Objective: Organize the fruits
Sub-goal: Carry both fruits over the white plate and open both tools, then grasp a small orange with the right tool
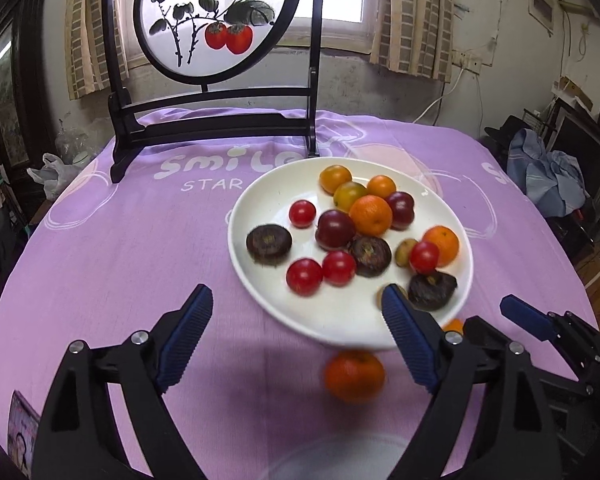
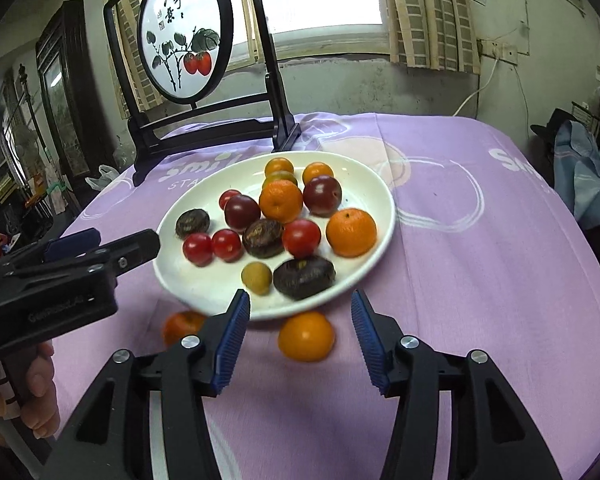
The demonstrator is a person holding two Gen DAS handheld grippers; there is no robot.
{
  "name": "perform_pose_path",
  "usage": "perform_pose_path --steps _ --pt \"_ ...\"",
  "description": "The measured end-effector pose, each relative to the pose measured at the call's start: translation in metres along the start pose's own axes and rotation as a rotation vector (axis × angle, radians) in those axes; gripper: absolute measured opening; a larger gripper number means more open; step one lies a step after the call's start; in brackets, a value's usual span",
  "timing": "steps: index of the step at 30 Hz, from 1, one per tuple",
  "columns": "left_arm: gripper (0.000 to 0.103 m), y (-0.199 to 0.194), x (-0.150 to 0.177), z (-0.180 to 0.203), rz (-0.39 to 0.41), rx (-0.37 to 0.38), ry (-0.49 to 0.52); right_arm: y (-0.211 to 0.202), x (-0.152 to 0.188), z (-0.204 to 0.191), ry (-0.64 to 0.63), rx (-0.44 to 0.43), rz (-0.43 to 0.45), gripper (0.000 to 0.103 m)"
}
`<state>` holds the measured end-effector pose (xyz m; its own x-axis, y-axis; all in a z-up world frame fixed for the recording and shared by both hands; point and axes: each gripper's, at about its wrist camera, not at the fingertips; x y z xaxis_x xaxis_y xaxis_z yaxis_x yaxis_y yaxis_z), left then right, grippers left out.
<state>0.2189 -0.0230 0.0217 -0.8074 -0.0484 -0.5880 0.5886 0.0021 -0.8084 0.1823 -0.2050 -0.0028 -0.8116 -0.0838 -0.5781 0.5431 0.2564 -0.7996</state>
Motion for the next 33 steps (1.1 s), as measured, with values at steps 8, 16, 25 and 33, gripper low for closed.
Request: perform_pose_path --steps 8,16,25,33 --pt "0.092 -0.024 0.053 0.003 -0.008 0.019 -0.002 -0.008 0.044 0.002 -0.010 0.012 -0.049 0.054" --pt "0.093 0.002 0.082 -0.004 -0.068 0.010 0.003 0.000 0.057 -0.002 -0.053 0.082 -0.099 0.054" --pt "0.093 0.013 0.083 -0.010 -0.108 0.061 0.016 0.039 0.038 -0.020 -0.110 0.126 -0.165 0.054" --pt "0.093 0.018 0.080 -0.010 -0.123 0.049 0.014 0.061 0.013 -0.026 -0.099 0.154 -0.162 0.042"
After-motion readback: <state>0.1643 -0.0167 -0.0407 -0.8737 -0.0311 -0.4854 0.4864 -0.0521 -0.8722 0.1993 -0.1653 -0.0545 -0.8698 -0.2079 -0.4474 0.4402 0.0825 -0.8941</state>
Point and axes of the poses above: each gripper's, at about its wrist camera, not at the fingertips, and y roughly the way its jaws point, z to its right, x to its underside, and after that the axes turned 9 degrees about -z, right-handed
